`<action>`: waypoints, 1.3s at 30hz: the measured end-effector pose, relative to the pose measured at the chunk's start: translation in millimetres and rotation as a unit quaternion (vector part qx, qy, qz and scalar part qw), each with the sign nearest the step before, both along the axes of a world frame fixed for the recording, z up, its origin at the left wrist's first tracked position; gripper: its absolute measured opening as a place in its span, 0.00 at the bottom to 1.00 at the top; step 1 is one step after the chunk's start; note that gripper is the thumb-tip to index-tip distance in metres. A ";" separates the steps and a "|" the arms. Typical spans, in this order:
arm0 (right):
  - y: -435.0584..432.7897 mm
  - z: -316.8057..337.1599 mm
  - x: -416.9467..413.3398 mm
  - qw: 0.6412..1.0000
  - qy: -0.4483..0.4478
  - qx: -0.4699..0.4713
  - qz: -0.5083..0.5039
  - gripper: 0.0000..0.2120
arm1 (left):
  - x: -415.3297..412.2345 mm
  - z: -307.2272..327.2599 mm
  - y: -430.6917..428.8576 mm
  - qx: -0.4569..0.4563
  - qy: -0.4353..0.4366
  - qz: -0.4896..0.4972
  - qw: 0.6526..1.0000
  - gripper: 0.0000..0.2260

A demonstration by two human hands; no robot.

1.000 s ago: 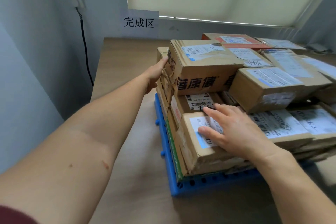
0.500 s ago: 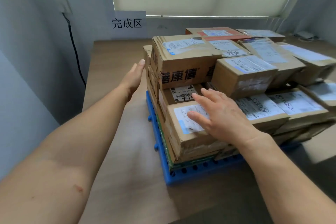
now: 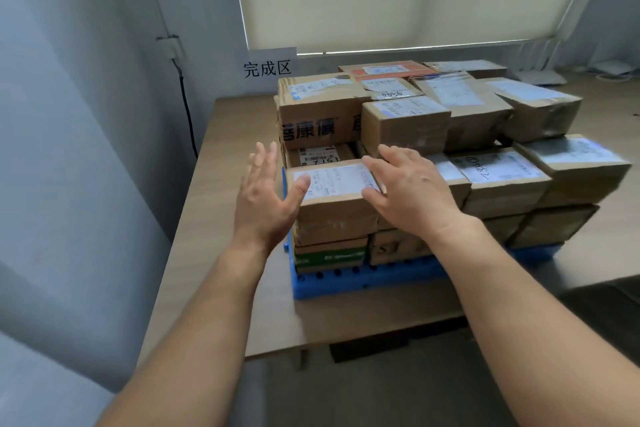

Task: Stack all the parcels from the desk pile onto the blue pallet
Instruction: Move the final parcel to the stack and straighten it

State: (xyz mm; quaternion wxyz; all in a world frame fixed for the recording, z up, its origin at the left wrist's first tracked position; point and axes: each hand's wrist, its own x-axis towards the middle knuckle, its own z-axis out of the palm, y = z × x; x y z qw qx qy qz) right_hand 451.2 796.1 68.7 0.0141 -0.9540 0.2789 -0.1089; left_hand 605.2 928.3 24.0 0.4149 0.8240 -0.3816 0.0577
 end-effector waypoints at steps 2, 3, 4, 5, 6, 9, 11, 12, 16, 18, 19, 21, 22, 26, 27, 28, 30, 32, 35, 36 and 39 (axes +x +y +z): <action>-2.9 1.0 -19.7 1.000 -0.012 -0.006 0.001 0.26 | -25.3 4.2 1.4 -0.001 -0.039 0.000 0.999 0.33; -5.0 1.5 -29.8 1.000 -0.019 -0.008 0.002 0.26 | -36.4 4.9 1.8 0.004 -0.051 -0.001 0.999 0.34; -7.2 2.1 -40.3 1.000 -0.026 -0.010 0.004 0.26 | -46.3 4.1 2.0 0.011 -0.058 -0.002 0.998 0.35; -9.5 2.3 -51.1 0.999 -0.032 -0.011 0.004 0.25 | -55.5 3.0 2.1 0.018 -0.062 0.000 0.998 0.34; -12.3 2.3 -62.2 0.999 -0.034 -0.013 0.003 0.25 | -64.4 2.0 1.9 0.022 -0.062 0.004 0.998 0.33; -23.2 0.4 -96.0 0.999 -0.029 -0.017 -0.007 0.25 | -93.3 1.0 -5.6 0.034 -0.070 0.003 0.997 0.31; -30.9 -0.9 -117.9 0.999 -0.025 -0.020 -0.014 0.25 | -115.9 0.5 -17.7 0.036 -0.090 -0.019 0.995 0.32; -34.6 -1.8 -129.1 0.999 -0.024 -0.021 -0.018 0.25 | -127.9 -0.4 -24.7 0.034 -0.098 -0.032 0.994 0.32; -50.5 -9.1 -174.3 0.999 -0.011 -0.031 -0.040 0.24 | -181.3 -12.5 -56.9 0.040 -0.098 -0.087 0.991 0.33; -57.9 -15.1 -195.5 0.998 -0.001 -0.029 -0.053 0.24 | -207.6 -22.4 -73.5 0.055 -0.099 -0.120 0.986 0.33; -62.0 -18.2 -205.6 0.998 0.005 -0.026 -0.060 0.24 | -219.5 -27.1 -81.6 0.061 -0.100 -0.137 0.984 0.34; -70.3 -24.5 -224.4 0.997 0.014 -0.019 -0.078 0.24 | -239.4 -35.6 -97.0 0.073 -0.102 -0.168 0.978 0.34; -75.1 -27.1 -233.8 0.996 0.015 -0.015 -0.087 0.24 | -248.0 -39.2 -104.7 0.079 -0.106 -0.180 0.975 0.33; -97.1 -35.2 -266.3 0.992 0.008 0.004 -0.125 0.24 | -274.8 -48.7 -136.1 0.081 -0.127 -0.218 0.964 0.32; -103.6 -36.8 -272.8 0.991 0.007 0.005 -0.134 0.24 | -279.9 -49.9 -145.2 0.081 -0.130 -0.227 0.962 0.32; -110.7 -37.8 -278.8 0.990 0.006 0.004 -0.142 0.25 | -284.6 -51.0 -155.1 0.082 -0.134 -0.235 0.959 0.32; -126.8 -38.7 -289.6 0.988 0.005 0.000 -0.156 0.25 | -293.0 -51.6 -176.6 0.080 -0.145 -0.247 0.955 0.32; -145.9 -38.7 -300.1 0.985 0.005 -0.004 -0.171 0.26 | -300.9 -50.0 -201.2 0.071 -0.151 -0.259 0.952 0.32; -179.9 -37.7 -312.0 0.982 0.007 -0.008 -0.187 0.26 | -310.2 -46.5 -241.8 0.058 -0.163 -0.264 0.949 0.32; -192.6 -36.4 -314.1 0.982 0.008 -0.011 -0.188 0.27 | -312.3 -45.1 -255.6 0.055 -0.166 -0.261 0.949 0.33; -234.0 -28.5 -315.2 0.984 0.016 -0.018 -0.179 0.28 | -315.9 -38.5 -296.9 0.049 -0.186 -0.244 0.951 0.33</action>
